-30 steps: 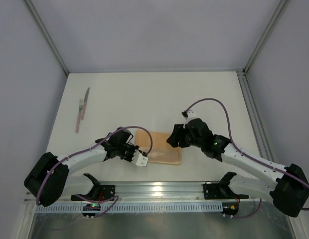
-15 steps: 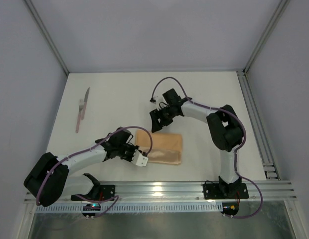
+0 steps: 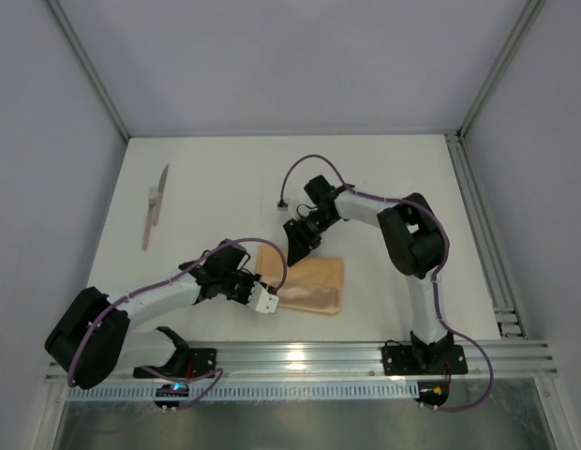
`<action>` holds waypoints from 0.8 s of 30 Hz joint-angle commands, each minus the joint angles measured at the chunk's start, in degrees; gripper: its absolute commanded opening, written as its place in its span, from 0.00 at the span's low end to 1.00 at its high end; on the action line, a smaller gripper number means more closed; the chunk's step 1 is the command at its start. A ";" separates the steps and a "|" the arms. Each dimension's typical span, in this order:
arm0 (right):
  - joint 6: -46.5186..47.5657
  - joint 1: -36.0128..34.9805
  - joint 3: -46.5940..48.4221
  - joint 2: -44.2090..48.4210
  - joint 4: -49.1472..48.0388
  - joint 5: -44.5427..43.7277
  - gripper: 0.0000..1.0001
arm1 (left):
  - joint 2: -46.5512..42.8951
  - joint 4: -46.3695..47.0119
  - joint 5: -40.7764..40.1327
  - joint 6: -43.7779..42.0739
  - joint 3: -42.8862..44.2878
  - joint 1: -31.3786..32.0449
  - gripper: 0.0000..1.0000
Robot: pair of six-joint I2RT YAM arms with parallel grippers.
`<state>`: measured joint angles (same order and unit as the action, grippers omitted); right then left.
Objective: Fold the napkin into a case and place the utensils inside
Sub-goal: Fold the 2/3-rectangle-folded napkin at the center of the board.
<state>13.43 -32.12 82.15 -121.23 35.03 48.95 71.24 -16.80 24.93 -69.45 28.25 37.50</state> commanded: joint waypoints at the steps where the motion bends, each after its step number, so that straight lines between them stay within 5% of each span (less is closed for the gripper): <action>1: 2.22 -0.22 -2.08 -1.21 2.70 0.01 0.54 | 1.35 -2.10 -1.46 0.54 -1.36 0.12 0.09; 14: -10.97 -0.93 -5.06 7.32 -9.10 -7.98 0.26 | 1.18 -2.10 -1.64 0.89 -1.09 0.12 0.09; 24: -18.88 -11.46 -16.75 18.74 -19.11 -31.87 0.16 | 1.18 -0.34 -2.60 3.44 -1.35 0.12 0.09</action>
<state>-1.13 -40.93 67.31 -107.04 20.99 26.94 71.31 -16.14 24.40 -67.70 28.25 37.52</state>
